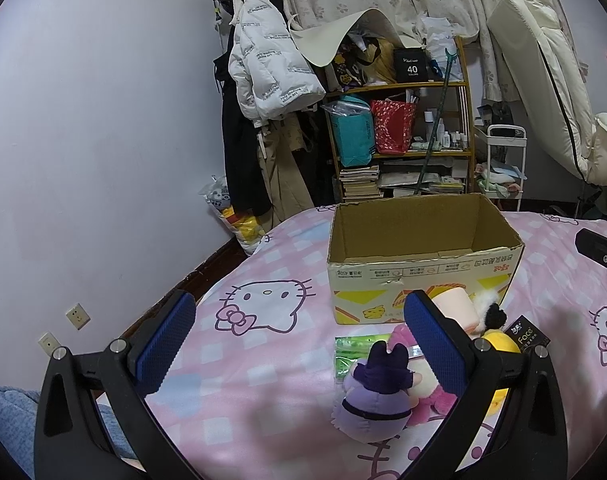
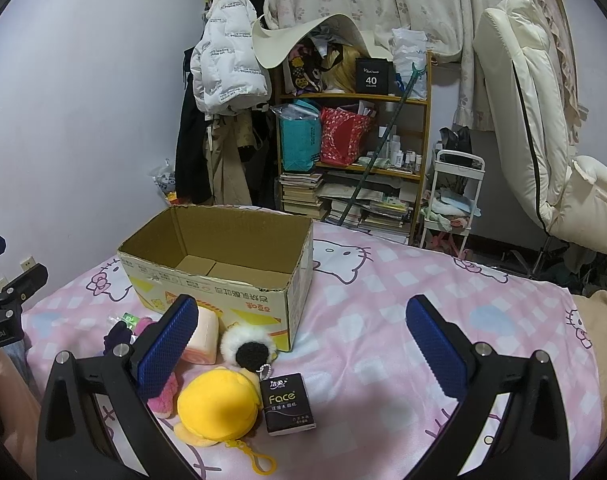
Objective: Organize soft objects
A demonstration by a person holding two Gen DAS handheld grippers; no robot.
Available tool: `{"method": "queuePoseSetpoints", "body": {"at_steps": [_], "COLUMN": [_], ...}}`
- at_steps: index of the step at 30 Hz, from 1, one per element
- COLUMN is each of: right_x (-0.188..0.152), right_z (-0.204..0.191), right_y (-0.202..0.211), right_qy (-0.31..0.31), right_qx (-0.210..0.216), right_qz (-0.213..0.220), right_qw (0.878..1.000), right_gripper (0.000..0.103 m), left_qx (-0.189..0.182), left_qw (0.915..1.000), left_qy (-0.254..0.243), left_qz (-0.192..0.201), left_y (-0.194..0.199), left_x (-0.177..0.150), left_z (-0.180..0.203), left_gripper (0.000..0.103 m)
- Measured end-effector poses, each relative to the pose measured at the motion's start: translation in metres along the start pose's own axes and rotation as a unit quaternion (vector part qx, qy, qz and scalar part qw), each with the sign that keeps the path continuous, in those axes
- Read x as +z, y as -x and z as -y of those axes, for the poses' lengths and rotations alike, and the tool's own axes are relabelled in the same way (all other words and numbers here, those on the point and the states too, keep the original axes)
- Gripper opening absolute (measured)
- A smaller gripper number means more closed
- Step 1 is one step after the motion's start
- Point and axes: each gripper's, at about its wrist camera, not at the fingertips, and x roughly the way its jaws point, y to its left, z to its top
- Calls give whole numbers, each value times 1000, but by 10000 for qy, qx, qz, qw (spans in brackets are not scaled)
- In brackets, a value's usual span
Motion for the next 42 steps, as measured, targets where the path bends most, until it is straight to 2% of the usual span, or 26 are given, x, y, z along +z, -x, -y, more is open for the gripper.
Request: {"method": "queuePoseSetpoints", "body": {"at_steps": [42], "right_x": [-1], "right_z": [1], "right_y": [-1], "right_qy": [-9], "right_qx": [16], "right_qz": [-24], "right_qw": [10000], "right_gripper": [103], "left_qx": [-46], "left_qw": [9999], "left_qy": [-107], "left_qz": [-56], "left_y": [-1], "left_x": [-5], "left_z": [8], "left_gripper": [103]}}
